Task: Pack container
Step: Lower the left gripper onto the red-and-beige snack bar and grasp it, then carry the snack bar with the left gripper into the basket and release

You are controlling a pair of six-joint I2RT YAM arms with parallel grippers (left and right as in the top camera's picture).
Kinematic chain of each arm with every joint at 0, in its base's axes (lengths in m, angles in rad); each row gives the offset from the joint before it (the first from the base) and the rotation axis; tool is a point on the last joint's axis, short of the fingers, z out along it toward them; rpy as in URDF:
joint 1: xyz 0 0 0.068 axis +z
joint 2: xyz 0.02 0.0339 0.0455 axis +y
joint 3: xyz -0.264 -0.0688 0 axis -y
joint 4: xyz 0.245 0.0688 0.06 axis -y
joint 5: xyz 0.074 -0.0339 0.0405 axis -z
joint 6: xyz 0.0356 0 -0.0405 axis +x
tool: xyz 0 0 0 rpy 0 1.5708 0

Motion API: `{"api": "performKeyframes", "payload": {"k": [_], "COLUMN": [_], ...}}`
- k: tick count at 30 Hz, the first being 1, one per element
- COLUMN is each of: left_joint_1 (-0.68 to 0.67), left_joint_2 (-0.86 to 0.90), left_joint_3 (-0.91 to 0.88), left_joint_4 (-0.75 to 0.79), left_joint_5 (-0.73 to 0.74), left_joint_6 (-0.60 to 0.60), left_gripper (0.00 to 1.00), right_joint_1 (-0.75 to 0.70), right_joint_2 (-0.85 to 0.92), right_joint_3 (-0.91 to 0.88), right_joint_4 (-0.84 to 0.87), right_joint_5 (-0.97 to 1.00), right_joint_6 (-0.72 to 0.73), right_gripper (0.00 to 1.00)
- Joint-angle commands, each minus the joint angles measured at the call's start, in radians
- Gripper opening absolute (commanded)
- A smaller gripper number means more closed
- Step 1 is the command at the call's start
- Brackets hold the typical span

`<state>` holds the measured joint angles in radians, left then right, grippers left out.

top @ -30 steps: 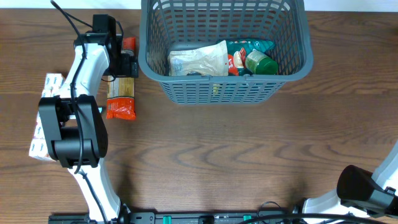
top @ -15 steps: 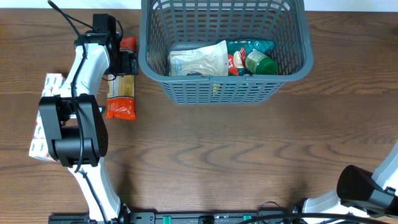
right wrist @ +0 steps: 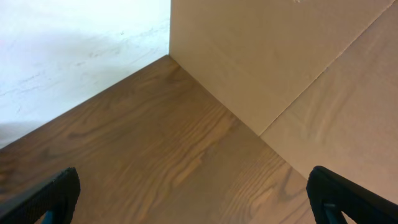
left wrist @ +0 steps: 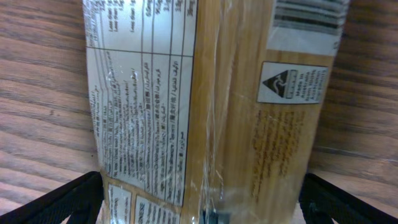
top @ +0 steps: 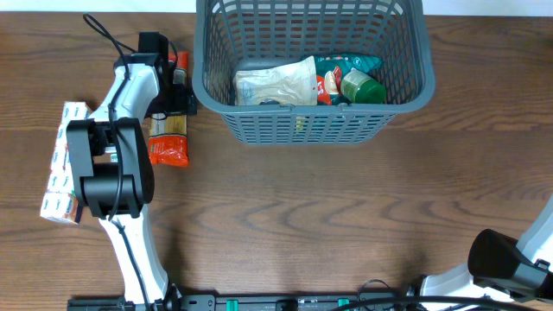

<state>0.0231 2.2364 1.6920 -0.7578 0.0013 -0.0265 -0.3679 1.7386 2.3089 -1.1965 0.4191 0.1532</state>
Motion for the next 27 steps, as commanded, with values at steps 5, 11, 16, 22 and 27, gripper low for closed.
{"api": "performKeyframes", "payload": {"k": [5,11,16,22,27], "left_joint_1": [-0.002,-0.001,-0.001,0.001,0.017], "left_joint_2": [0.033,0.041,0.041,0.027,-0.038], "left_joint_3": [-0.046,-0.061,-0.06,-0.052,0.024], "left_joint_4": [0.004,-0.003,-0.003,-0.034,-0.069], "left_joint_5": [0.014,0.094,0.163,0.2,0.2], "left_joint_6": [-0.009,0.008,0.049,0.146,0.15], "left_gripper": [0.98,0.54,0.06,0.06,0.06], "right_joint_1": [-0.005,-0.005,-0.005,-0.005,-0.005], "right_joint_2": [-0.004,-0.004,-0.004,-0.004,-0.004], "right_joint_3": [0.0,0.0,0.0,0.0,0.0], "right_joint_4": [-0.002,-0.002,-0.002,-0.002,-0.002], "right_joint_5": [0.006,0.006,0.006,0.006,0.006], "right_joint_6": [0.015,0.015,0.015,0.015,0.015], "right_gripper": [0.99,0.99,0.99,0.99,0.99]}}
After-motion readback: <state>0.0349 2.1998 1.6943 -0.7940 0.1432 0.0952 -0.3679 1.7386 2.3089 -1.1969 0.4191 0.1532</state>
